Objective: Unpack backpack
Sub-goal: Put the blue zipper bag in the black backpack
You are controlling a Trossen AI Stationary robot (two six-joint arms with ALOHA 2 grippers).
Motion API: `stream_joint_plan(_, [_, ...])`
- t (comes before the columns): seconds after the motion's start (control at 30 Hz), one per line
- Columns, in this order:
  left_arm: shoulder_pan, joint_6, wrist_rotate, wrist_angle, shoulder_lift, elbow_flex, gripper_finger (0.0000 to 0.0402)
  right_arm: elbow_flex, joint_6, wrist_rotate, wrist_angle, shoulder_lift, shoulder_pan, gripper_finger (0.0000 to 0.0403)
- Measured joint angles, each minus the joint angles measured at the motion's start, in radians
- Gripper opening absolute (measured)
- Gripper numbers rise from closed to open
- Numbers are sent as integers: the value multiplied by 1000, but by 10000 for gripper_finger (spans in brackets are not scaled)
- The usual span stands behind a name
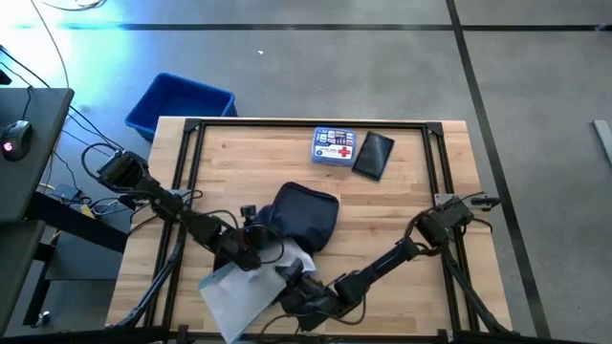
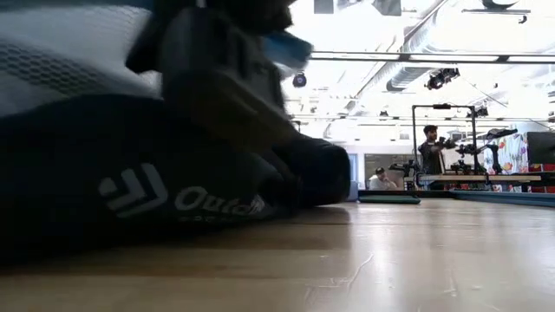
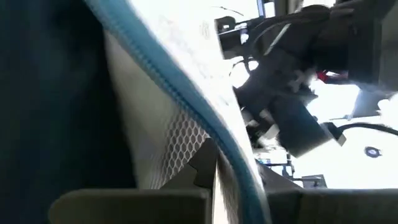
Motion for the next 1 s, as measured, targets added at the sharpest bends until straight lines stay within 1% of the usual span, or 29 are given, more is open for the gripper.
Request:
stream_joint_plan(0.1, [5,53,37,82,0,0,58,0,-49,-22,52,0,-17,0])
stream_joint_plan(0.2, [1,95,70,143,0,0,58,0,-51,-90,23,0,-37,0])
stream_joint_plan(0.3, [-14,138,78,200,0,-2,58,4,25,-189,-54,-1,-58,0])
stream_joint_plan(0.47, [-46,191,134,263,0,0,58,-2,103,-208,-202,35,-115,0])
stream_joint_plan(0.57, [-52,200,129,276,0,0,58,0,165,-223,-235,40,-138,0])
stream_joint_plan(0.73, [-62,203,101,258,-19,0,58,0,221,-226,-293,42,-157,0])
stream_joint_plan(0.87, [-78,144,40,117,-98,67,58,2,272,-259,-375,41,-156,0])
stream_joint_plan(0.93, [-95,117,16,50,-128,94,58,3,302,-256,-442,39,-151,0])
stream_joint_plan(1.0, [-113,97,-28,6,-148,105,58,4,339,-253,-493,37,-140,0])
